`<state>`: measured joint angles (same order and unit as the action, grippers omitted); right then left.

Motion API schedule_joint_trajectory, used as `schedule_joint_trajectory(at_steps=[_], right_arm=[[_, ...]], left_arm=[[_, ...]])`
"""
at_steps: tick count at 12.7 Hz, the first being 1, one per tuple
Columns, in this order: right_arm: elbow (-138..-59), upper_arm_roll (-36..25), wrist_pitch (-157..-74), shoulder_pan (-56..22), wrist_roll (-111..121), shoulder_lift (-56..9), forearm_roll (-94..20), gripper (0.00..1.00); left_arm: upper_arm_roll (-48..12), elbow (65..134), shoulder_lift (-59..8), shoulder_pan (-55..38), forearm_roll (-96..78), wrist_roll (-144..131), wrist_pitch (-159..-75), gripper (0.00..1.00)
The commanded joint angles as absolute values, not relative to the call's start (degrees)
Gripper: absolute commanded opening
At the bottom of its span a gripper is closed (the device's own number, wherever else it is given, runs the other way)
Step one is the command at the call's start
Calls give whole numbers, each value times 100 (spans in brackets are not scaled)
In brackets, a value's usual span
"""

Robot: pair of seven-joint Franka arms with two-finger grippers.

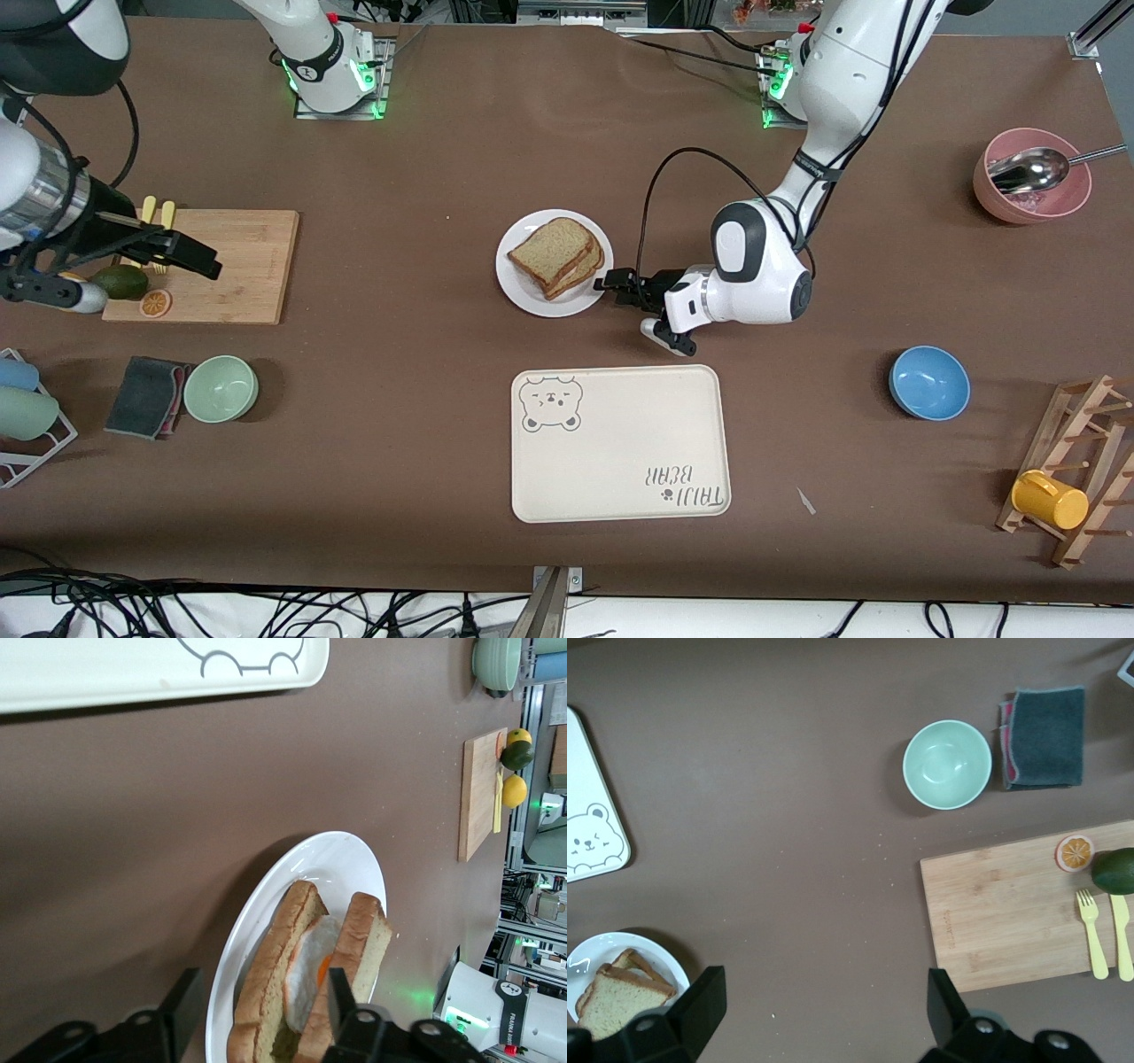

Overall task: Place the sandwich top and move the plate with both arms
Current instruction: 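Grasp the white plate rim with the left gripper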

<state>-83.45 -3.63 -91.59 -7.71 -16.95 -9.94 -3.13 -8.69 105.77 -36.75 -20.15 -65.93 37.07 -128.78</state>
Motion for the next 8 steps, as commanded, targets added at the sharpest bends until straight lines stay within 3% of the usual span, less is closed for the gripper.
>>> schedule_joint_trajectory(at_steps=[1,8], right_arm=[[-8649,147,-9316,-265,-1460,-616,-308,100],[-8877,369,-9009,61,-1433,-589,-264,100]], left_arm=[[-844,10670,-3770,-2074,-7118,4489,-13017,63],[-844,10837,-3894,-2109,-7989,5643,-13025,56]])
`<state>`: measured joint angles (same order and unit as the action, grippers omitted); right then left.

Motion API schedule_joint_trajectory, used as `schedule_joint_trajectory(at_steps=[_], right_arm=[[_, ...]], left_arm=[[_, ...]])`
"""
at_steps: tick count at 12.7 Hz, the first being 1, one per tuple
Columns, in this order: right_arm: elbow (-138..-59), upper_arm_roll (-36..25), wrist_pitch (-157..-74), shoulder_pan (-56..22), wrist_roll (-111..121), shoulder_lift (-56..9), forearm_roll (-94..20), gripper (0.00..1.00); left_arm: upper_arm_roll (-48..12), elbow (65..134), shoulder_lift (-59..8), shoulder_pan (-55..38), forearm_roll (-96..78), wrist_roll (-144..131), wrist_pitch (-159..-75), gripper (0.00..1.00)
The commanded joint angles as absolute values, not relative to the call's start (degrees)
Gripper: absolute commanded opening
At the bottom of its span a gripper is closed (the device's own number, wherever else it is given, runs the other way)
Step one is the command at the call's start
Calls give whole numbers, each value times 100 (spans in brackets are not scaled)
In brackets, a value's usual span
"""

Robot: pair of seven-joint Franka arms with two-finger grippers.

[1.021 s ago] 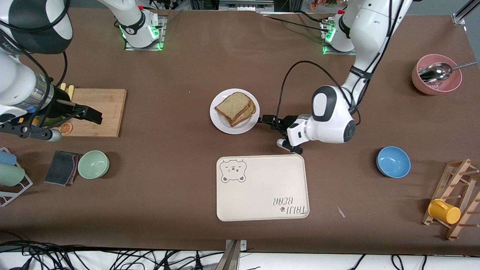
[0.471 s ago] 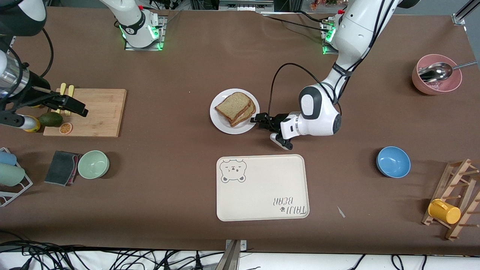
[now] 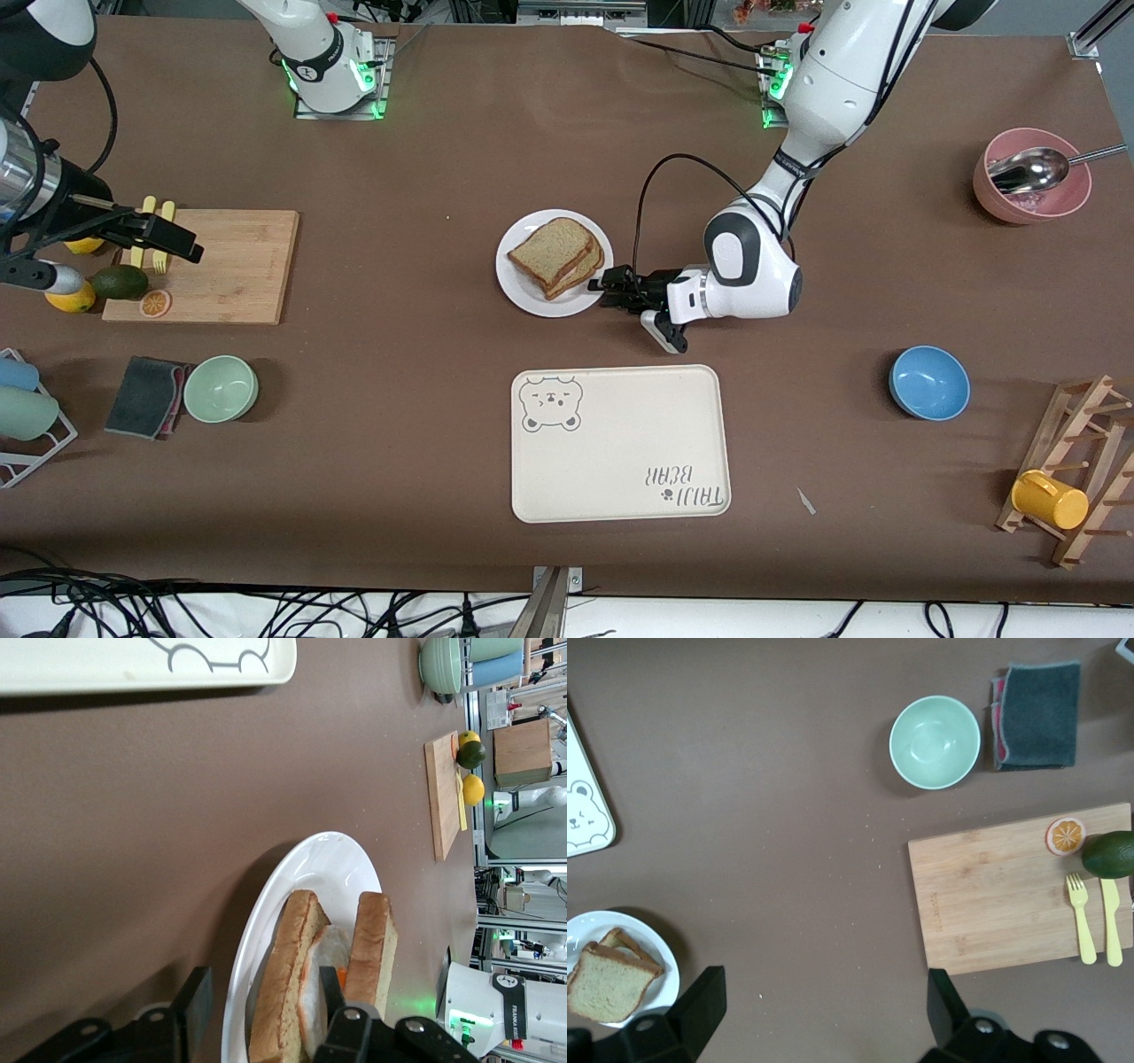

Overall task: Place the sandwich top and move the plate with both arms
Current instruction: 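Grasp the white plate rim with the left gripper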

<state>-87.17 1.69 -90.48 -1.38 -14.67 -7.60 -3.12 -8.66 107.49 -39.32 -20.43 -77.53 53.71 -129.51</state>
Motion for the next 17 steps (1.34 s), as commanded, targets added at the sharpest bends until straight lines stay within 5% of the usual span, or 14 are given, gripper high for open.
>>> schedule_joint_trajectory(at_steps=[1,5,8,11,17], right_arm=[[-8929,378,-9035,183,-1372,-632,-290,100],[-8956,378,-9237,272,-845,-572,-264,100],[-8956,518,-9211,264,-782,-571,-168,100],[-8930,615,-9185,237,-318,-571,253,100],[-8930,624,-9255,229,-308,-580,220,100]], left_arm=[[-844,10854,-3894,-2118,-7998,5643,-13025,56],[-844,10898,-3929,-2258,-8024,5643,-13262,52],[-844,10916,-3929,-2303,-8033,5643,-13271,25],[-835,10925,-3937,-2320,-8033,5643,-13280,11],[-844,10986,-3929,-2303,-8033,5643,-13272,0]])
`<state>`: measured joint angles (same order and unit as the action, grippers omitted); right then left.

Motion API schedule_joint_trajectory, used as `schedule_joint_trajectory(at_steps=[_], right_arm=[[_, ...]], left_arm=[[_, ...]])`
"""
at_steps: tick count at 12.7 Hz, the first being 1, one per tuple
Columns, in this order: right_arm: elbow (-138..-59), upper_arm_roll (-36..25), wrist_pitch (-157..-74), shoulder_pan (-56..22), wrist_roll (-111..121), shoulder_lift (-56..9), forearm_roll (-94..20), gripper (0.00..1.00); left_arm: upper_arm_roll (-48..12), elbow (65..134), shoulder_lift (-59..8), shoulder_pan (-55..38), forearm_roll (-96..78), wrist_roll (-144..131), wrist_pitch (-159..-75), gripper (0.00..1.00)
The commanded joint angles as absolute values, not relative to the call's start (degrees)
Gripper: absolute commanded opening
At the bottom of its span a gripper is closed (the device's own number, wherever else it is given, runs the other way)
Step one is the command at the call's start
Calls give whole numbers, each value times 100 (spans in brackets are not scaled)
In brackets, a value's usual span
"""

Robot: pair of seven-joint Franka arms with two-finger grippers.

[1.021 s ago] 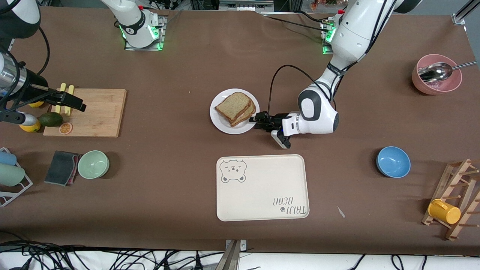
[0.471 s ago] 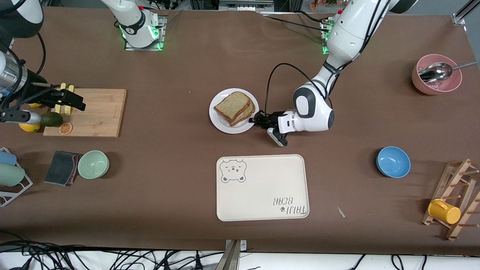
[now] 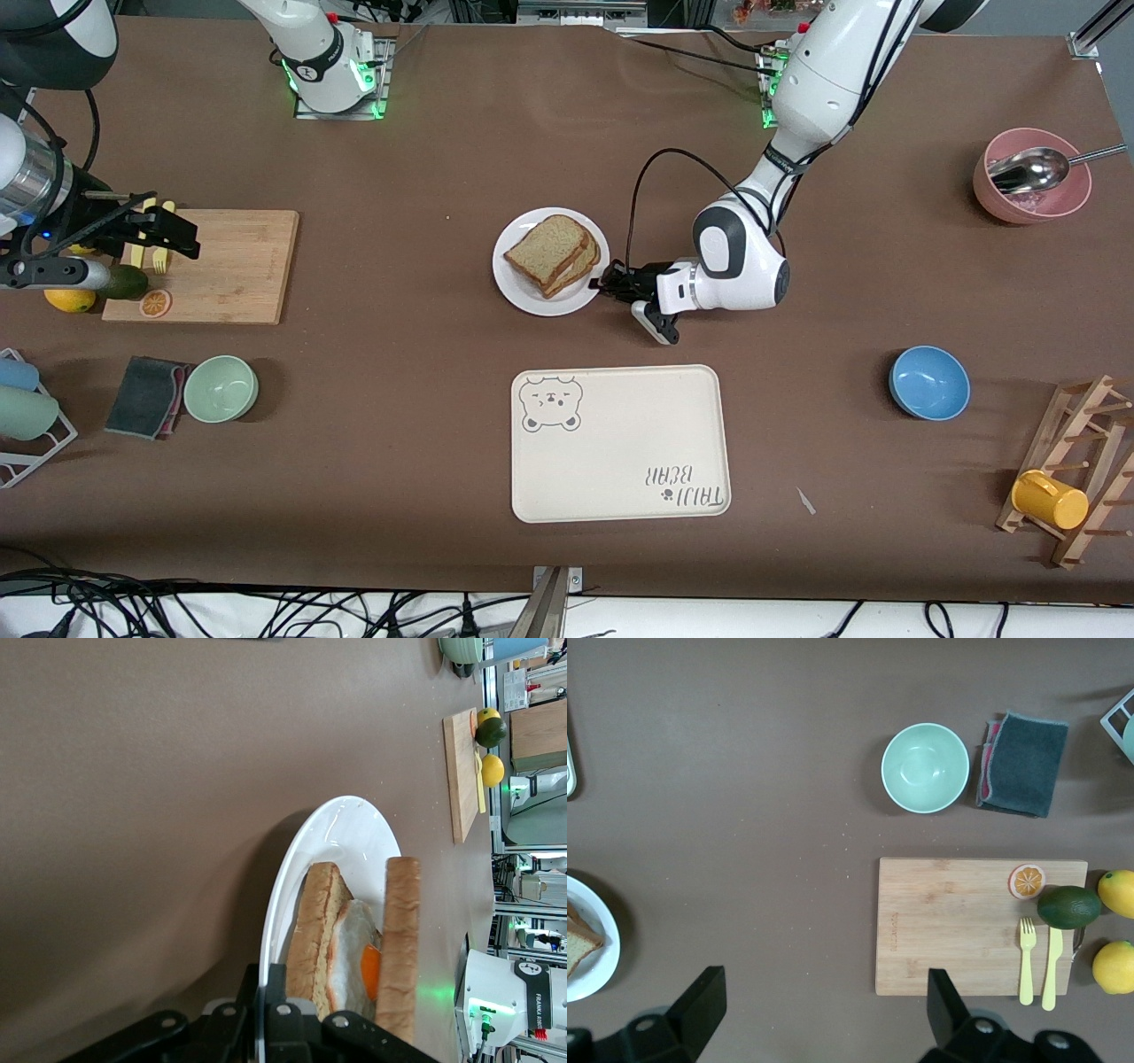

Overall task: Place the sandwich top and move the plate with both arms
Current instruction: 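Grasp the white plate rim with the left gripper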

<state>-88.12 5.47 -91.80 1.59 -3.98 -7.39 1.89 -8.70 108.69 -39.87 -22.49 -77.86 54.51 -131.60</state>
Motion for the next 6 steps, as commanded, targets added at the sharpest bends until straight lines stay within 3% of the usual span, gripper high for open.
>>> schedule_joint_trajectory(at_steps=[1,6], right_arm=[[-8921,624,-9307,229,-308,-589,220,100],[-8921,676,-9360,229,-299,-589,220,100]], left_arm=[[-835,10986,-3929,-2294,-8033,5643,-13271,0],[-844,10916,-3902,-2180,-8182,5336,-13184,0]])
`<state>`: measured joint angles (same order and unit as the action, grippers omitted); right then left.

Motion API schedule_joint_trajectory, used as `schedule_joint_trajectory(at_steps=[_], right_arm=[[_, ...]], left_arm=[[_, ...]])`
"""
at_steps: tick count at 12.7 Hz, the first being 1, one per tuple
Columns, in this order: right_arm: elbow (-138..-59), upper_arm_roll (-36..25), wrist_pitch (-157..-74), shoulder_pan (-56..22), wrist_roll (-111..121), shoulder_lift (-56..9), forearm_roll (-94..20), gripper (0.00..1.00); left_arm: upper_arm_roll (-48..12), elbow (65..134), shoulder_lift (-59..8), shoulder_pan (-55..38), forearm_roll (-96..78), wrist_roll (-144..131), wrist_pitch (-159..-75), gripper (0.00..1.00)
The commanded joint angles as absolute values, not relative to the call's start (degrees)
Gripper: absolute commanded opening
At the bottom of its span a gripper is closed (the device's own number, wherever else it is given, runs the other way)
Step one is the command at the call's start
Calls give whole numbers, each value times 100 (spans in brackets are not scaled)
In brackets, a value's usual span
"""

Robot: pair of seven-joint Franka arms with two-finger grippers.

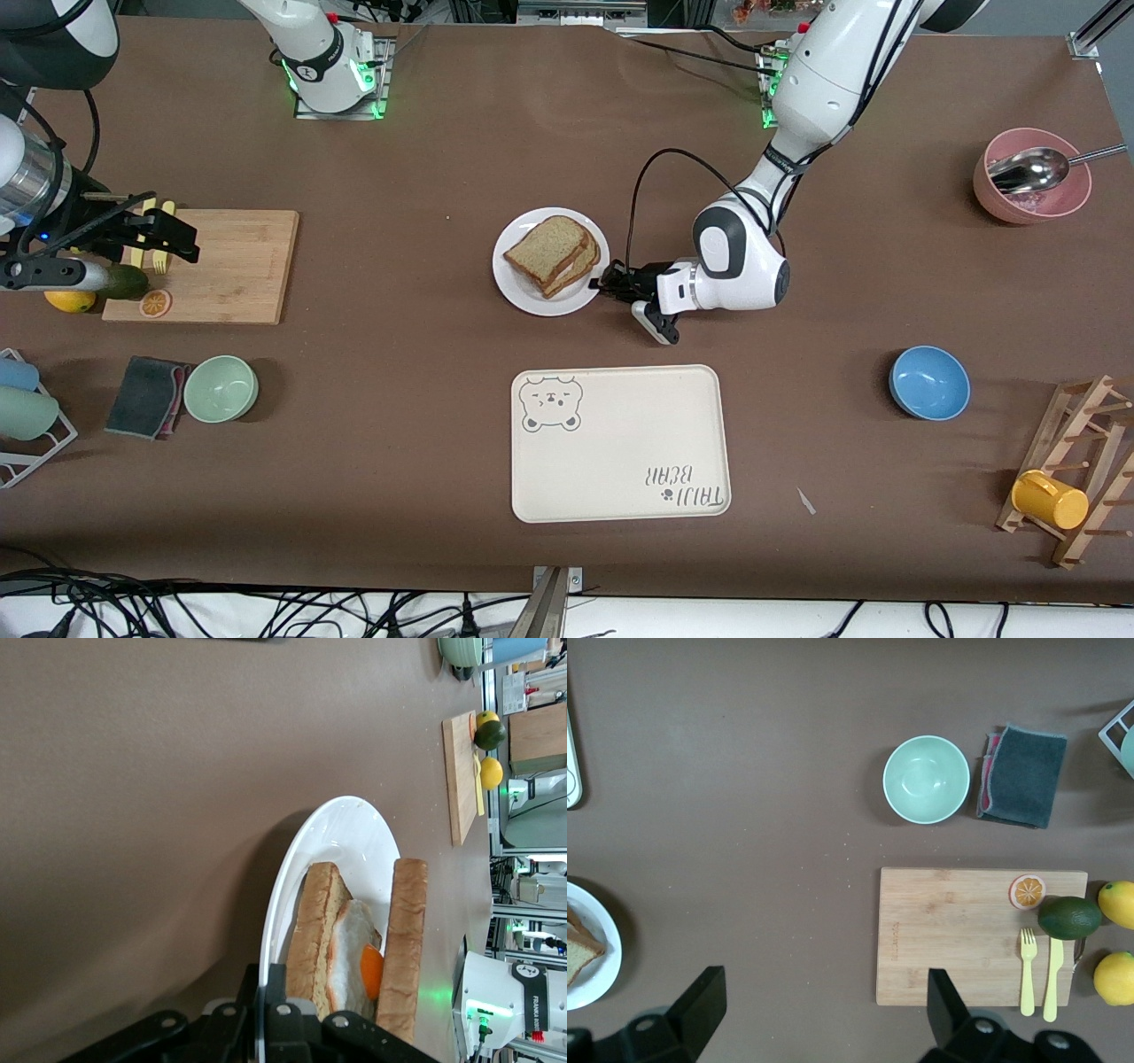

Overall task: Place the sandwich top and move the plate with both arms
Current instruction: 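Grasp the white plate rim with the left gripper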

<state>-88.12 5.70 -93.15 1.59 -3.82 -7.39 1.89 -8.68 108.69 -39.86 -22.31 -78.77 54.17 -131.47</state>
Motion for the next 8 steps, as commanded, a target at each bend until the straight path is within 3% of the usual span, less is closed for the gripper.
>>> schedule_joint_trajectory(at_steps=[1,8], right_arm=[[-8921,677,-9369,229,-290,-589,220,100],[-8921,756,-9334,229,-281,-580,246,100]], left_arm=[[-852,10890,-3885,-2171,-8191,5196,-13114,0],[-844,10627,-3639,-1820,-8332,4729,-12350,0]])
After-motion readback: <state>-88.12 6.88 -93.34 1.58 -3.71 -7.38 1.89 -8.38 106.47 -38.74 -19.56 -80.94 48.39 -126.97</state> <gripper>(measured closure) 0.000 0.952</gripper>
